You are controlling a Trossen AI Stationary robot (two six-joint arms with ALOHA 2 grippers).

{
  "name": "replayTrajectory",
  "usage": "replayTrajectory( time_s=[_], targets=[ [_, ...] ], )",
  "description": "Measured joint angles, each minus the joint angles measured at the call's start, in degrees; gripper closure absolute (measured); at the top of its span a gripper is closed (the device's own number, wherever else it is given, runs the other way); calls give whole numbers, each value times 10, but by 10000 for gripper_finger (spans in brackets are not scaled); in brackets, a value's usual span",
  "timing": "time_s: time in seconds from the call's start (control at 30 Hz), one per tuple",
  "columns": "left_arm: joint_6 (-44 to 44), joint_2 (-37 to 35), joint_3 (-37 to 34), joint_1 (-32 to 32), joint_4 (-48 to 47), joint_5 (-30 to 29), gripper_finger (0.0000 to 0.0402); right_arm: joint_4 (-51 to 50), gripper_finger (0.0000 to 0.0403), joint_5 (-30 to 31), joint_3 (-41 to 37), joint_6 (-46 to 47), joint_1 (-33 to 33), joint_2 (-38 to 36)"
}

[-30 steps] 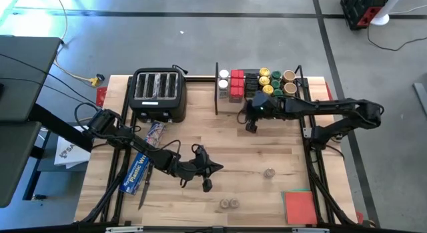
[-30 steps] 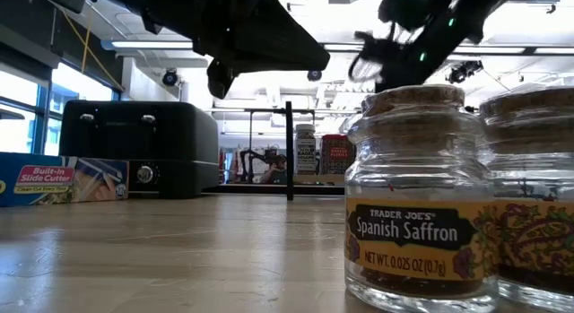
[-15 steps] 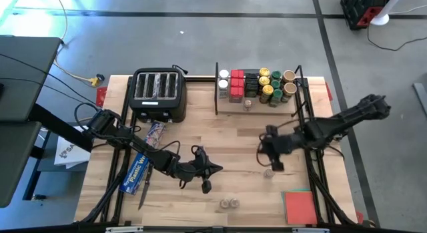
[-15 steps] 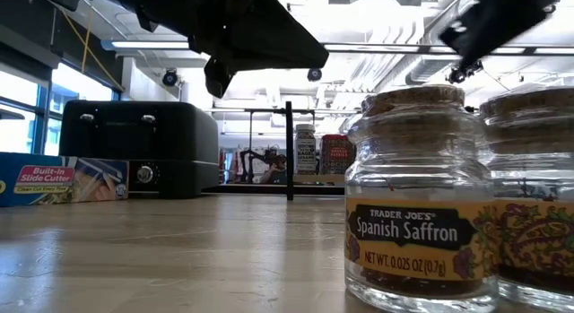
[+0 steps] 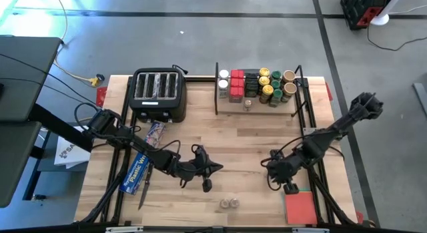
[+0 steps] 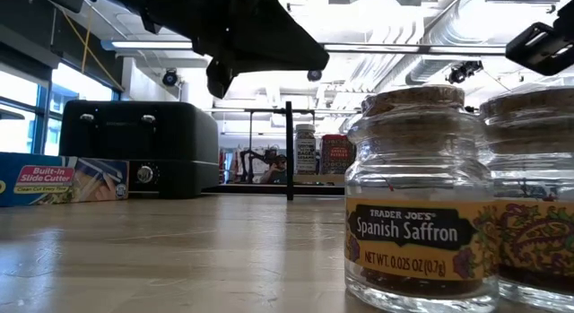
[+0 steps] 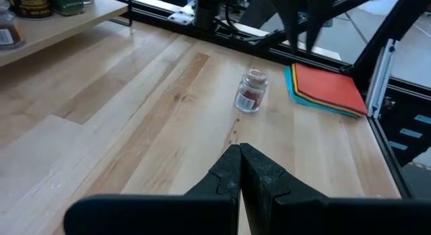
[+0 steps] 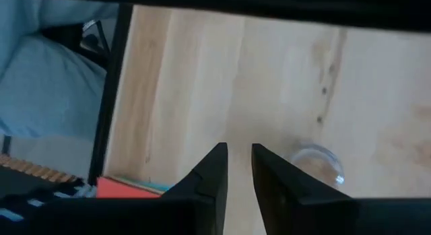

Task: Shelf spices
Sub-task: Put the top right small brown seasoning bottle on the shelf aligned with the other small brown seasoning bottle

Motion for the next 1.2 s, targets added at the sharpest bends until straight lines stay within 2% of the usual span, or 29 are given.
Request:
replayTrajectory(
  time_s=[0.2,0.3,0.53,0.67,0.77,1.03,1.2],
  targets=[
    [0,0,0,4,1,0,401,11,337,4,0,20,-2,26],
    [0,0,0,4,1,0,401,-14,316,4,0,23,-3,33],
    [0,0,0,4,-2,0,401,-23,209,12,0,22,-3,34],
    [0,0,0,4,-3,0,401,-36,149,61,0,16,6,40],
    [0,0,0,4,-3,0,401,-36,122,91,0,17,16,58],
    [0,0,0,4,-4,0,401,-31,115,117,0,48,25,128],
    [0,0,0,4,-3,0,401,-32,145,118,0,47,25,165]
  ],
)
